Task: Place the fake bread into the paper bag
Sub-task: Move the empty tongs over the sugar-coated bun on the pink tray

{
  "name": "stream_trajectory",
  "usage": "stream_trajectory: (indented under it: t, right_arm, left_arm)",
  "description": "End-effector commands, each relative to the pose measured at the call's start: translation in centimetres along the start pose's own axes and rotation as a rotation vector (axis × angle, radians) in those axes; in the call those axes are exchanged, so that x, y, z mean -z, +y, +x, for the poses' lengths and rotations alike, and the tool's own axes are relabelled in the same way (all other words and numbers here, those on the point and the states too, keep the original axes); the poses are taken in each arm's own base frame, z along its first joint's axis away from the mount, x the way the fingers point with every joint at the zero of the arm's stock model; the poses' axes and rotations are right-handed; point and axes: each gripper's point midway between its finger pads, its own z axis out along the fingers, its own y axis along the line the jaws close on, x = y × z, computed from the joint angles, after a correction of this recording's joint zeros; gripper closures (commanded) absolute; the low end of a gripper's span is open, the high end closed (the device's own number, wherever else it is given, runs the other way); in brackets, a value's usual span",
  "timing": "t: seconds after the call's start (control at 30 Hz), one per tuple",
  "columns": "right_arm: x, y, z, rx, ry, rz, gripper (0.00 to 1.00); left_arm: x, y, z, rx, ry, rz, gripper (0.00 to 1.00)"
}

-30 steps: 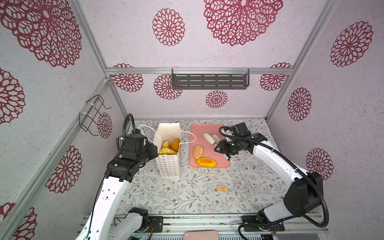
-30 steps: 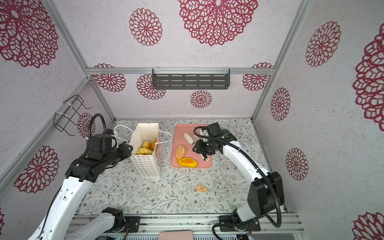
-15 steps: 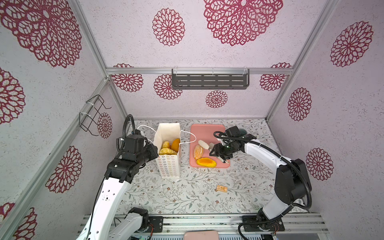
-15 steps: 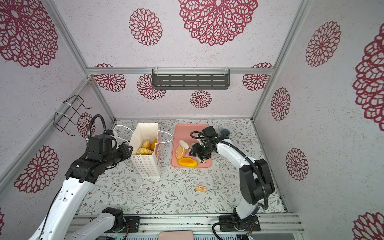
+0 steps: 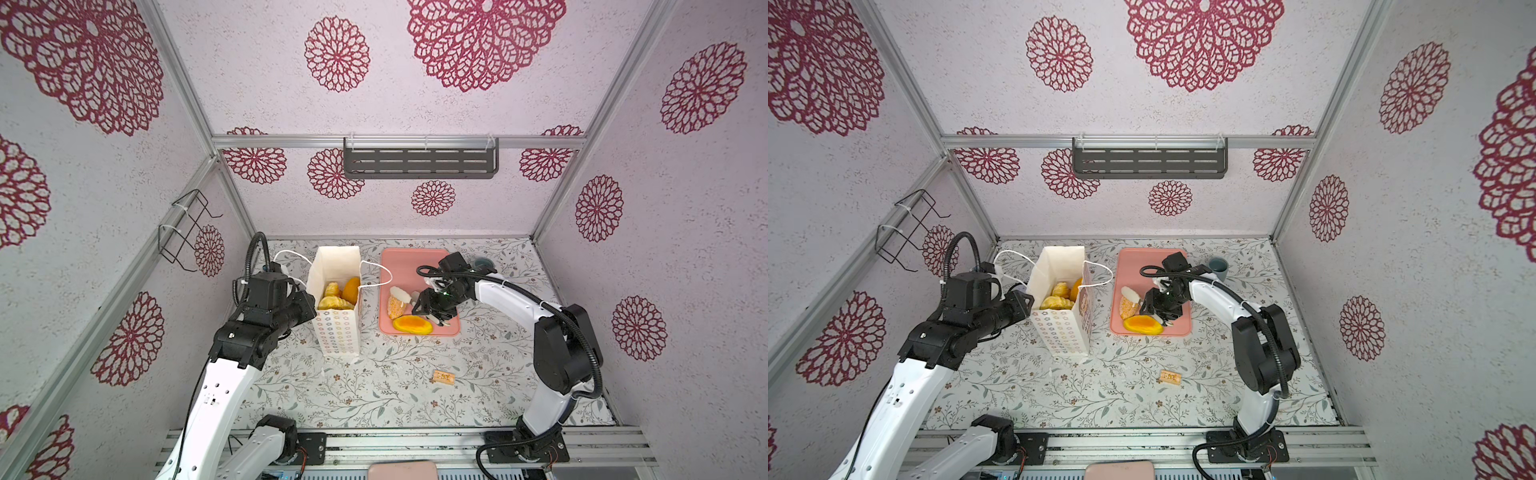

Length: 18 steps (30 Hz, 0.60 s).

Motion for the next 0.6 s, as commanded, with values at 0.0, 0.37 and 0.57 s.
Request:
stream_trajectory:
  t: [0.0,0.37,0.57]
  right_arm:
    - [0.8,1.0,-0.4,0.019,-0.004,0.005,0.42]
    - [-0.4,0.9,-0.6,0.024,0.038,0.042,0.43]
    - [-0.7,0.9,-1.0,0.025,0.047,0.055,0.47]
  left_arm:
    - [0.1,-0.4,-0.5,-0.010,-0.026,0.025,0.71]
    - [0.2,-0.3,-0.4,-0.012,-0.035,0.031,0.71]
    - [0.3,-0.4,-0.4,-0.010,-0.038,0.036,0.71]
